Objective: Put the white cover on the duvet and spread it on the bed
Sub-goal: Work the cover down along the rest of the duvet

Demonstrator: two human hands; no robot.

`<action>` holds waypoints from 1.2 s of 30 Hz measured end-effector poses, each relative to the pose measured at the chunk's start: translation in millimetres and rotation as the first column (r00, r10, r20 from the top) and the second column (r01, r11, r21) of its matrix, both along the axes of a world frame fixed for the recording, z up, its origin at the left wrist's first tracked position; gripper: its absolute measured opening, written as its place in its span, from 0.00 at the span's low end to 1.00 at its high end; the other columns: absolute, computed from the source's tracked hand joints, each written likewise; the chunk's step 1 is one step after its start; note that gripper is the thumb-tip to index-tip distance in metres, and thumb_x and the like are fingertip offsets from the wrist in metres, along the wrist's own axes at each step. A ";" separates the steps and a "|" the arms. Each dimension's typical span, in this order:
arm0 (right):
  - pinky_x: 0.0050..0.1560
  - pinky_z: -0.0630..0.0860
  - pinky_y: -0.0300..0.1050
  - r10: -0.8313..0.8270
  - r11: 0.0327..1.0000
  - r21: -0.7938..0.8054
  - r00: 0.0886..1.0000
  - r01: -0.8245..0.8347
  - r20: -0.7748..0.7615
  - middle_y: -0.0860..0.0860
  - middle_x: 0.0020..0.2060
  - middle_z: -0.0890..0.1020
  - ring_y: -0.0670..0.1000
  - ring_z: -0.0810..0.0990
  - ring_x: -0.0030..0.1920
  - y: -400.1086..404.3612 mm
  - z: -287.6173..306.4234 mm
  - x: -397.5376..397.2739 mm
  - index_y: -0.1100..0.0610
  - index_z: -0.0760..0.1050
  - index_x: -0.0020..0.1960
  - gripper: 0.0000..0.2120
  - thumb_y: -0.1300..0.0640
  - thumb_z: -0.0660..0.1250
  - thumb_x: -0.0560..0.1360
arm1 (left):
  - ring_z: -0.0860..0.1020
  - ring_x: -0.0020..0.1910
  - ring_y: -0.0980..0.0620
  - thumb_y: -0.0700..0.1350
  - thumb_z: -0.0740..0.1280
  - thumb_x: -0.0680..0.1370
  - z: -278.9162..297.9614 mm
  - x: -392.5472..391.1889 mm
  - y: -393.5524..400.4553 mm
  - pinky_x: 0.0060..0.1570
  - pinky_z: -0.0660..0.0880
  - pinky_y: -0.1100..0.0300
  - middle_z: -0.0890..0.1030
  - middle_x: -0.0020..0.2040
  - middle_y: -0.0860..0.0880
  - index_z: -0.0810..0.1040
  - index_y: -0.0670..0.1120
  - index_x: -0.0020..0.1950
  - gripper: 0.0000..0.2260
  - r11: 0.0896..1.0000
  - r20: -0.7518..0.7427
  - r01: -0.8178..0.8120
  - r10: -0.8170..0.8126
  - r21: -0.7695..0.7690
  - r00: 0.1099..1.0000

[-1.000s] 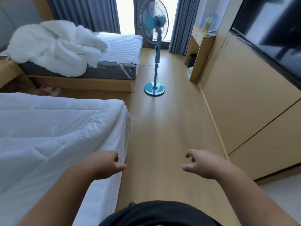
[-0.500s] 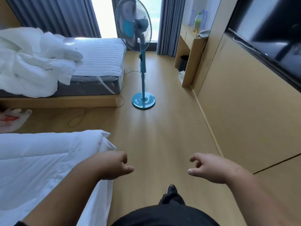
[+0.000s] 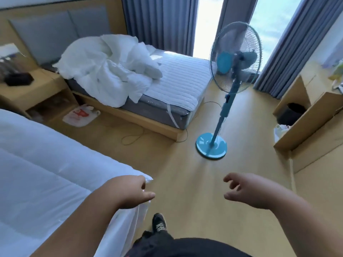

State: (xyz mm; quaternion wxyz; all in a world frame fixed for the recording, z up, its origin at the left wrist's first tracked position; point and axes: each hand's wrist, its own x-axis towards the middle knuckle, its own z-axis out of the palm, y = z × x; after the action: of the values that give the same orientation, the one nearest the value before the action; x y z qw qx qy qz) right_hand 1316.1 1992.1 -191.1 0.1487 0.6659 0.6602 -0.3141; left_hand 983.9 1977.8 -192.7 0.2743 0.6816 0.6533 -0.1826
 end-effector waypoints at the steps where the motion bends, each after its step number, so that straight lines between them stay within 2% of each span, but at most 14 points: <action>1: 0.59 0.77 0.42 0.026 1.000 -0.005 1.000 -0.026 0.000 0.38 0.54 0.77 0.43 0.79 0.53 26.2 -4.0 -4.1 0.41 0.70 0.69 0.26 0.37 0.70 0.74 | 0.77 0.45 0.52 0.62 0.59 0.78 -5.1 -10.0 20.7 0.43 0.70 0.57 0.79 0.45 0.53 0.75 0.48 0.55 0.18 0.999 -0.005 -0.042 0.042 0.002 0.999; 5: 0.61 0.74 0.43 0.077 0.997 -0.033 0.996 -0.076 0.038 0.41 0.62 0.76 0.45 0.77 0.59 127.4 -16.6 -28.4 0.42 0.68 0.71 0.28 0.38 0.70 0.74 | 0.78 0.48 0.55 0.64 0.59 0.78 -21.8 -44.2 114.0 0.51 0.74 0.57 0.79 0.48 0.55 0.73 0.52 0.58 0.19 0.992 0.004 -0.125 0.125 0.000 0.992; 7: 0.61 0.73 0.43 0.088 0.995 -0.059 0.995 -0.085 0.053 0.44 0.66 0.76 0.47 0.76 0.61 171.4 -11.7 -41.9 0.44 0.67 0.73 0.29 0.39 0.70 0.75 | 0.77 0.48 0.56 0.64 0.59 0.78 -20.9 -55.8 162.1 0.51 0.74 0.58 0.79 0.49 0.55 0.73 0.53 0.58 0.18 0.994 0.001 -0.111 0.111 -0.023 0.994; 10: 0.56 0.71 0.40 0.088 0.995 -0.038 0.996 -0.087 0.014 0.44 0.62 0.76 0.47 0.76 0.59 242.0 -4.1 -60.1 0.46 0.68 0.72 0.27 0.41 0.70 0.76 | 0.77 0.48 0.57 0.65 0.58 0.78 -9.6 -68.7 238.3 0.50 0.75 0.58 0.79 0.49 0.56 0.72 0.54 0.58 0.18 0.996 -0.004 -0.091 0.092 0.013 0.996; 14: 0.56 0.71 0.41 0.124 0.992 0.001 0.992 -0.124 0.018 0.43 0.60 0.76 0.47 0.76 0.58 327.6 -1.9 -80.6 0.46 0.69 0.71 0.26 0.41 0.69 0.76 | 0.77 0.50 0.54 0.66 0.57 0.79 4.7 -79.4 318.4 0.53 0.75 0.56 0.79 0.53 0.55 0.71 0.53 0.63 0.21 0.996 -0.018 -0.088 0.089 0.024 0.996; 17: 0.58 0.71 0.42 0.191 0.981 -0.039 0.981 -0.189 0.046 0.42 0.59 0.76 0.47 0.75 0.57 390.3 -11.1 -98.5 0.44 0.69 0.70 0.26 0.39 0.69 0.75 | 0.78 0.49 0.55 0.66 0.58 0.79 0.8 -96.0 360.1 0.52 0.76 0.56 0.79 0.53 0.54 0.71 0.54 0.62 0.21 0.987 0.020 -0.163 0.163 0.004 0.986; 22: 0.56 0.71 0.42 0.353 0.935 -0.036 0.934 -0.352 0.046 0.42 0.60 0.77 0.47 0.76 0.57 527.4 -36.3 -138.8 0.45 0.69 0.69 0.27 0.37 0.69 0.74 | 0.77 0.48 0.56 0.65 0.59 0.79 -19.3 -140.7 424.6 0.52 0.76 0.57 0.79 0.49 0.54 0.73 0.53 0.56 0.18 0.941 -0.028 -0.329 0.328 -0.080 0.944; 25: 0.57 0.73 0.42 0.499 0.866 -0.039 0.866 -0.498 0.025 0.42 0.56 0.78 0.47 0.77 0.55 610.9 -42.7 -173.5 0.45 0.71 0.66 0.24 0.37 0.69 0.74 | 0.77 0.47 0.56 0.64 0.59 0.79 -22.8 -166.9 466.9 0.47 0.74 0.60 0.79 0.48 0.54 0.73 0.54 0.53 0.16 0.873 -0.049 -0.479 0.477 -0.089 0.878; 28: 0.51 0.73 0.41 0.604 0.796 -0.064 0.796 -0.602 0.037 0.40 0.53 0.78 0.46 0.78 0.55 693.6 -36.9 -213.3 0.42 0.71 0.63 0.21 0.38 0.68 0.73 | 0.77 0.47 0.56 0.64 0.59 0.79 -9.1 -184.1 512.8 0.45 0.74 0.60 0.78 0.49 0.54 0.71 0.54 0.55 0.15 0.796 -0.032 -0.605 0.604 -0.025 0.796; 32: 0.60 0.73 0.43 0.753 0.657 -0.104 0.656 -0.747 0.044 0.47 0.63 0.77 0.48 0.77 0.60 769.5 -18.4 -285.1 0.48 0.69 0.72 0.27 0.39 0.67 0.76 | 0.77 0.47 0.56 0.64 0.58 0.80 8.2 -209.2 543.8 0.46 0.75 0.60 0.78 0.51 0.54 0.71 0.54 0.58 0.17 0.677 0.007 -0.735 0.735 0.019 0.678; 36: 0.55 0.73 0.39 0.853 0.517 -0.094 0.521 -0.851 -0.032 0.46 0.60 0.78 0.46 0.78 0.57 802.4 -16.1 -377.9 0.47 0.68 0.72 0.27 0.39 0.67 0.77 | 0.76 0.52 0.55 0.64 0.58 0.80 2.0 -241.0 547.5 0.45 0.71 0.61 0.78 0.58 0.53 0.72 0.53 0.61 0.18 0.578 -0.001 -0.815 0.816 -0.051 0.579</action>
State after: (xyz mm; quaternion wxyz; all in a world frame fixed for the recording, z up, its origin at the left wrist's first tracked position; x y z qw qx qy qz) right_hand 938.2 2794.5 -207.2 0.3215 0.2526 0.8840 -0.2267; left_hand 742.9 2525.3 -190.6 0.3505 0.3014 0.8857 -0.0435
